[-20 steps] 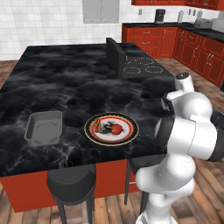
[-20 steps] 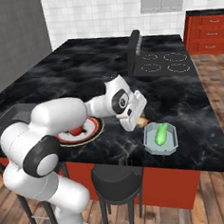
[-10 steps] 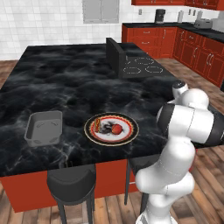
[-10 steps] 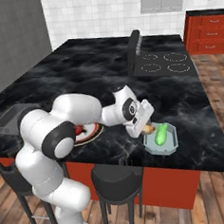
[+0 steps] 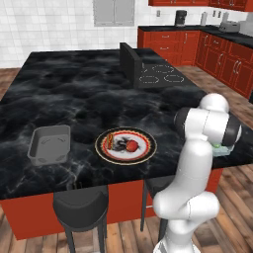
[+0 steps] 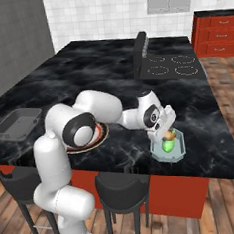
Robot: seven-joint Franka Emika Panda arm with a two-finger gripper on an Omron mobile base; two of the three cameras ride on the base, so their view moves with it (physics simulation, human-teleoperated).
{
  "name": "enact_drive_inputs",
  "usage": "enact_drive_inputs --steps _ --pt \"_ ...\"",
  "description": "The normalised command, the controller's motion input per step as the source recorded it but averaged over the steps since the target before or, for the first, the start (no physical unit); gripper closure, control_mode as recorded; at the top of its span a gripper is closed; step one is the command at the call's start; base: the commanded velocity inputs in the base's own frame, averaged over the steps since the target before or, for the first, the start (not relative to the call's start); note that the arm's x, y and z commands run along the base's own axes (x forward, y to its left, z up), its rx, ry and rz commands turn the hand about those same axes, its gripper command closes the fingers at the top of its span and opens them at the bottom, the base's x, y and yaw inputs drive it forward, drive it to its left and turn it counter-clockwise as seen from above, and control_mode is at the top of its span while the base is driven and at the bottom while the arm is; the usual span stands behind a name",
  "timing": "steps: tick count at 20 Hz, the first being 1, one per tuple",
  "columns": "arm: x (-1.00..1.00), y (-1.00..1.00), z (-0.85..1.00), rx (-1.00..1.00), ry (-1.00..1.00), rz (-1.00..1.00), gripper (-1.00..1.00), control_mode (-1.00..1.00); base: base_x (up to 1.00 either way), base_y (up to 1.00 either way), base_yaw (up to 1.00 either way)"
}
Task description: Place one cooked food and one vegetable from the large plate to each tupperware container.
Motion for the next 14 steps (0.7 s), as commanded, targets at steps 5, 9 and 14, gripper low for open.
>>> enact_drive_inputs --steps 5,9,14 --pt "-0.15 -0.04 -0.33 0.0 0.0 -0.07 1.0 -1.0 0.0 0.0 0.0" --pt "-0.36 0.0 -0.26 0.0 0.05 -0.13 1.0 -1.0 0.0 0.0 0.0" --pt "-0.44 0.0 -0.14 0.0 0.11 -0.14 1.0 -1.0 0.0 0.0 0.0"
